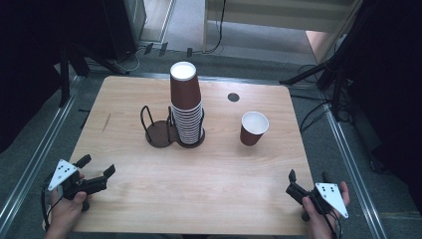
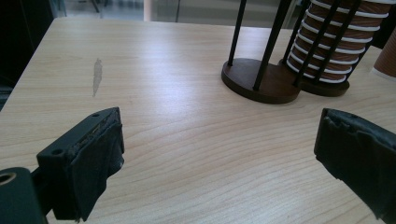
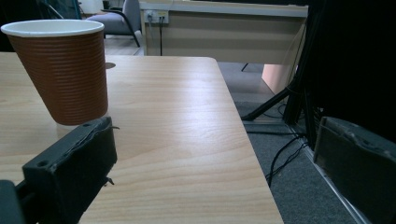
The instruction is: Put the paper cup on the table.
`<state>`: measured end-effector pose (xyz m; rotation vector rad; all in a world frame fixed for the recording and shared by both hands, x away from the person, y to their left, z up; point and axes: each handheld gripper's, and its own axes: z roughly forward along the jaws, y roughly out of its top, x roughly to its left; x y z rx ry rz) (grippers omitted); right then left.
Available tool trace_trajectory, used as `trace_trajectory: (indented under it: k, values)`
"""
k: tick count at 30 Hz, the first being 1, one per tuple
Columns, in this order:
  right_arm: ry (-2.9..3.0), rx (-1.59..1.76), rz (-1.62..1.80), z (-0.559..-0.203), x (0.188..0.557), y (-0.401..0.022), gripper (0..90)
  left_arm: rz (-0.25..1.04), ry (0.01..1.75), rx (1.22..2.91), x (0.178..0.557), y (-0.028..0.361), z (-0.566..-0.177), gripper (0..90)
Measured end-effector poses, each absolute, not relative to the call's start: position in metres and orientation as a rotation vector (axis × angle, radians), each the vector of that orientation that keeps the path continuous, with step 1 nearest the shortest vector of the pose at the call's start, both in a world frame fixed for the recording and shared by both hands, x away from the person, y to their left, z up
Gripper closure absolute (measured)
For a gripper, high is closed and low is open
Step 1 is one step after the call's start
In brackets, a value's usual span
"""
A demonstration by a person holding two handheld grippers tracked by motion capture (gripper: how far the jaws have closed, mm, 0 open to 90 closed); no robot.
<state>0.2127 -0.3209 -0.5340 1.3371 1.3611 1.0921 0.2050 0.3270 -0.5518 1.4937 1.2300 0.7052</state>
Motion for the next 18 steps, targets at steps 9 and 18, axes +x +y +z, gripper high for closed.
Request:
trace_trajectory:
  k: [9, 18]
  values:
    - [1.358, 1.335, 1.075, -0.536, 0.205, -0.327, 0.0, 0.708, 1.232, 1.498, 0.205, 0.327, -0.552, 2.4]
    - [1.346, 1.331, 1.048, -0.539, 0.198, -0.334, 0.0, 0.703, 1.235, 1.502, 0.206, 0.327, -0.552, 2.4]
